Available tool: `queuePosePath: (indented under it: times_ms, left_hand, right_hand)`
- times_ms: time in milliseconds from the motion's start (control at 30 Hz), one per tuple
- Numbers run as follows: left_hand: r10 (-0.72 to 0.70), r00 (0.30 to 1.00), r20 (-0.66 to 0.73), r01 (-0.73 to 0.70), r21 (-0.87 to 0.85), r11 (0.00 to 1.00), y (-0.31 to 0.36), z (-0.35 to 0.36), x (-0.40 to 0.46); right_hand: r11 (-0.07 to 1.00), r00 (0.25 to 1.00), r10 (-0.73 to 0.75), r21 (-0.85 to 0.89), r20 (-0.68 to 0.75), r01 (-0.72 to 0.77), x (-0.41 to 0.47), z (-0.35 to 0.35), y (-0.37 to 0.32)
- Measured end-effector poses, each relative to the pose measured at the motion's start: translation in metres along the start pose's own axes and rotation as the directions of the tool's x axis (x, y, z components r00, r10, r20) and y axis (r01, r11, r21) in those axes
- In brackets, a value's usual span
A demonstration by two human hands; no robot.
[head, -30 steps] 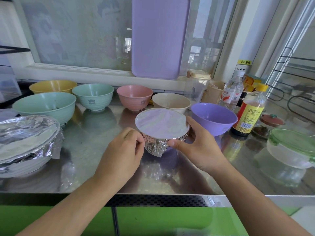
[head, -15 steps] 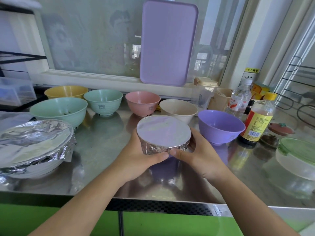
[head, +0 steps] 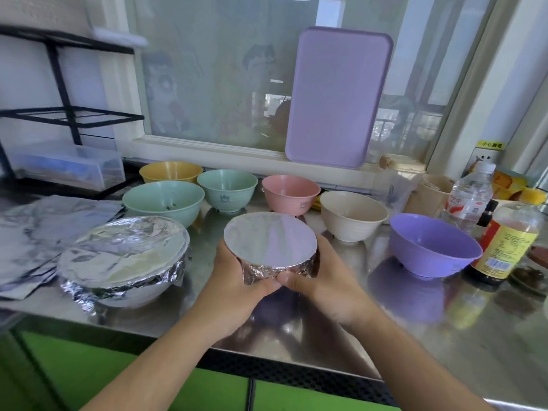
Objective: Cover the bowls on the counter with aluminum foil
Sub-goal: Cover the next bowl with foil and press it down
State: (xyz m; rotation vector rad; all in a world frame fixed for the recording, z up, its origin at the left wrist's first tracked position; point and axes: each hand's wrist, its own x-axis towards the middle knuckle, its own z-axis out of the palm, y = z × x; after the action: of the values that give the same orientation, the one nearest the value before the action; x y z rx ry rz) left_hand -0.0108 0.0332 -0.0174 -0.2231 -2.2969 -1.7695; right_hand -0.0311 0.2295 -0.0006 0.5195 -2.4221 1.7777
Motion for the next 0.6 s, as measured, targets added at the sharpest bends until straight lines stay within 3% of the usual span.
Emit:
queuePosePath:
  times_ms: [267,600]
  left_hand:
    - [-0.004,0.976,-0.219,0.024,0.088,0.996,-0.024,-0.009,0.032]
    - [-0.050,0.942,-0.332,0.127,0.215,0.968,-0.029,-0.017,0.055]
  right_hand:
    - [0.997,0.990,-0.062,-0.046,0.130,0.068,0.069,0.025,0.002]
    - [0.999,0.990,-0.049,0.007,0.135,0.048,0.098,0.045,0.009]
